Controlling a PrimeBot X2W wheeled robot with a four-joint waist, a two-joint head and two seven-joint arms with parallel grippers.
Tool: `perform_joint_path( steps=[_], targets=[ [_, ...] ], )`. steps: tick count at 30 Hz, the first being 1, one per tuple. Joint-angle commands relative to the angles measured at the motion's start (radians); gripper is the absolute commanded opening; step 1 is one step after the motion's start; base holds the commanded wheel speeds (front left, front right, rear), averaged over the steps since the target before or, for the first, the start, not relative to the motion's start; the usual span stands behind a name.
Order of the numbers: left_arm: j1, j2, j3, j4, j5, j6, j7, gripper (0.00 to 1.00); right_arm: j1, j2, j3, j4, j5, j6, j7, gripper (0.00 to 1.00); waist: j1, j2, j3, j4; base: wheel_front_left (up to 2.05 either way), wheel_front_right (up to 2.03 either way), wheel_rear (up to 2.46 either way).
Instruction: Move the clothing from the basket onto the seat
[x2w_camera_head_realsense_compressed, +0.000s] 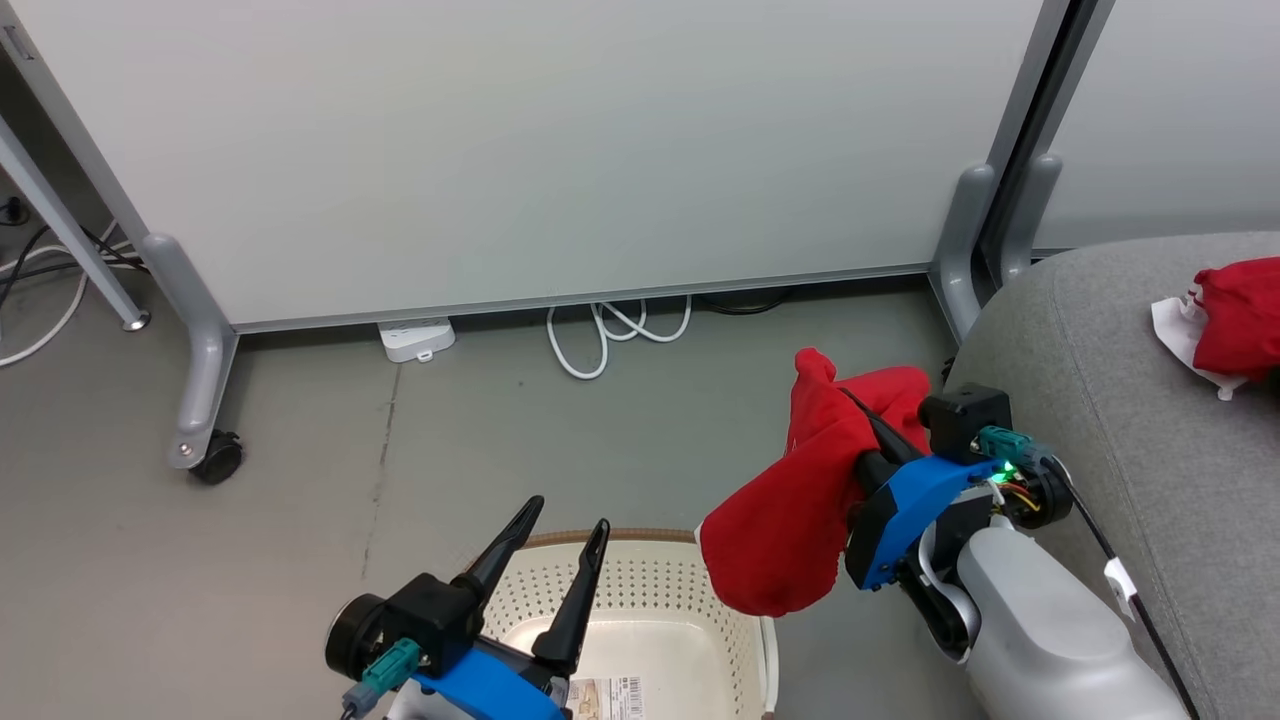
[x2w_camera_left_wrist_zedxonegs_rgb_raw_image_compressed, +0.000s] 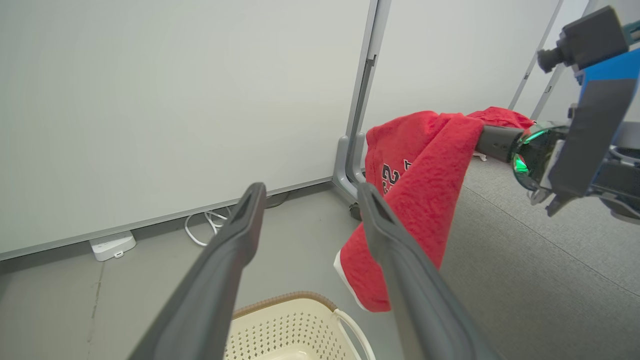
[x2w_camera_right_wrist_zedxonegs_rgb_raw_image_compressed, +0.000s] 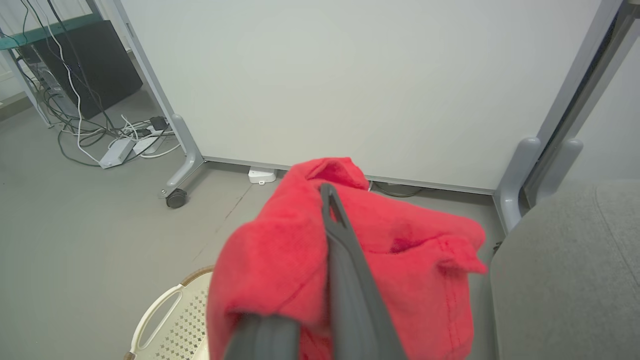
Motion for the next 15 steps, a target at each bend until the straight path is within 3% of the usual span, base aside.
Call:
perform_joint_path(
  steps=[1, 6, 15],
  targets=[
    [0.003, 0.003, 0.004, 0.002, 0.005, -0.004, -0.003, 1.0, 0.009, 0.004, -0.002, -0.006, -0.003, -0.001, 0.003, 0.0, 0.0, 0.0, 0.004, -0.006, 0.0, 0.0, 0.0],
    [-0.012, -0.003, 0.0, -0.007, 0.007, -0.005, -0.003, 1.0, -0.004, 0.012, -0.007, -0.015, -0.008, -0.001, 0.005, 0.0, 0.0, 0.0, 0.021, -0.058, 0.0, 0.0, 0.0],
    [-0.039, 0.01, -0.02, -0.006, 0.0, -0.005, -0.003, 1.0, -0.013, 0.019, -0.012, -0.018, -0.017, -0.001, 0.002, 0.0, 0.0, 0.0, 0.044, -0.219, 0.0, 0.0, 0.0]
  ],
)
